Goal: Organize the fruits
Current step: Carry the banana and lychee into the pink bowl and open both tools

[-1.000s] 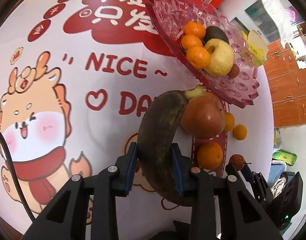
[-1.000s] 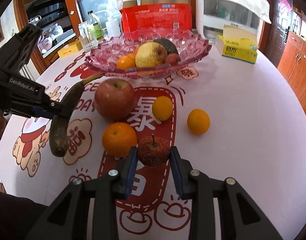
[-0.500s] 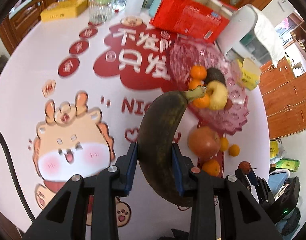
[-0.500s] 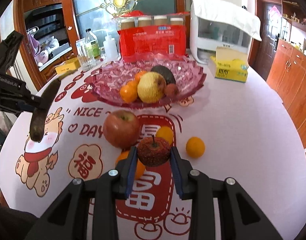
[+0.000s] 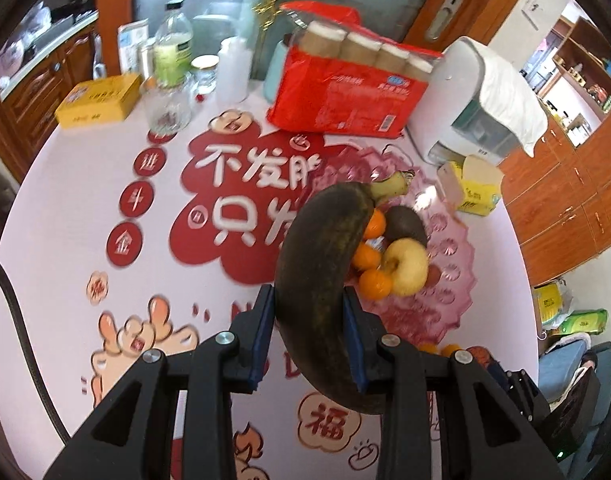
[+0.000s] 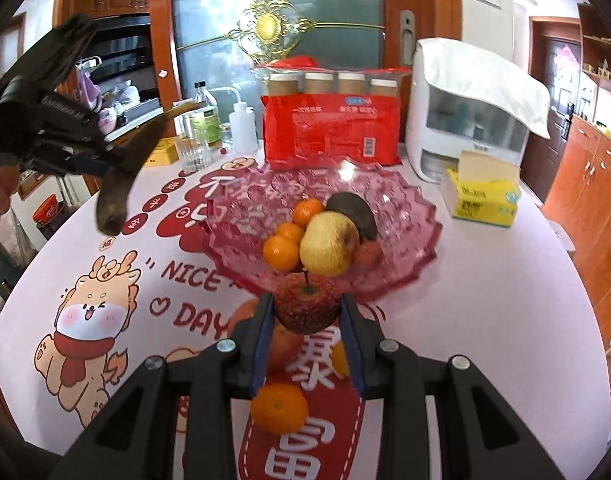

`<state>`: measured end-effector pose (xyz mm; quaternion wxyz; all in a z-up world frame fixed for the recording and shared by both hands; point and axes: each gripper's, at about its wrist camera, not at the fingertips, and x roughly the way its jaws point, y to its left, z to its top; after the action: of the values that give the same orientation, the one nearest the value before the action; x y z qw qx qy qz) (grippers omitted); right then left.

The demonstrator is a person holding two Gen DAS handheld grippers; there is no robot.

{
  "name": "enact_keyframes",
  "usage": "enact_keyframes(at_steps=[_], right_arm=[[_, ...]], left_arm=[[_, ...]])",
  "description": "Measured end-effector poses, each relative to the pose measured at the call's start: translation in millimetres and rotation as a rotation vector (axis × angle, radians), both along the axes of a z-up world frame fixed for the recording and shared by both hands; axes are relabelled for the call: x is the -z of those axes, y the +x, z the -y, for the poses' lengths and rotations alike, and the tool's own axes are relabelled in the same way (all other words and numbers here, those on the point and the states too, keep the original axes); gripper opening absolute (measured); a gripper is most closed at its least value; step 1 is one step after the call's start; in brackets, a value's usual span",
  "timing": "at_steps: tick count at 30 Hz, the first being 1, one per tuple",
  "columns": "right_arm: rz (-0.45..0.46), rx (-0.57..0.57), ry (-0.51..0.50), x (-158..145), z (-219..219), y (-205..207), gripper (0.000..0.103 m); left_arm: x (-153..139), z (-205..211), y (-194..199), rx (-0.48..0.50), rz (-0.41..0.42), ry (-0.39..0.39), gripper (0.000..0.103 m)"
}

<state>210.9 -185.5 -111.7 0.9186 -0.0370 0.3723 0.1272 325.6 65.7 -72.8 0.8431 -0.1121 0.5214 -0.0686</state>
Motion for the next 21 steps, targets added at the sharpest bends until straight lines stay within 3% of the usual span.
enact_keyframes(at_steps=[10,21], right_arm=[[0.011,-0.044,0.003,-2,-8,28,0.033],[-0.075,-0.060,0.019,19,-6,53,0.033]], left_arm=[[-4,37,44,0.032,0.029,0.019,0.031],[47,58,74,0.044,-0.085,0.047,0.031]])
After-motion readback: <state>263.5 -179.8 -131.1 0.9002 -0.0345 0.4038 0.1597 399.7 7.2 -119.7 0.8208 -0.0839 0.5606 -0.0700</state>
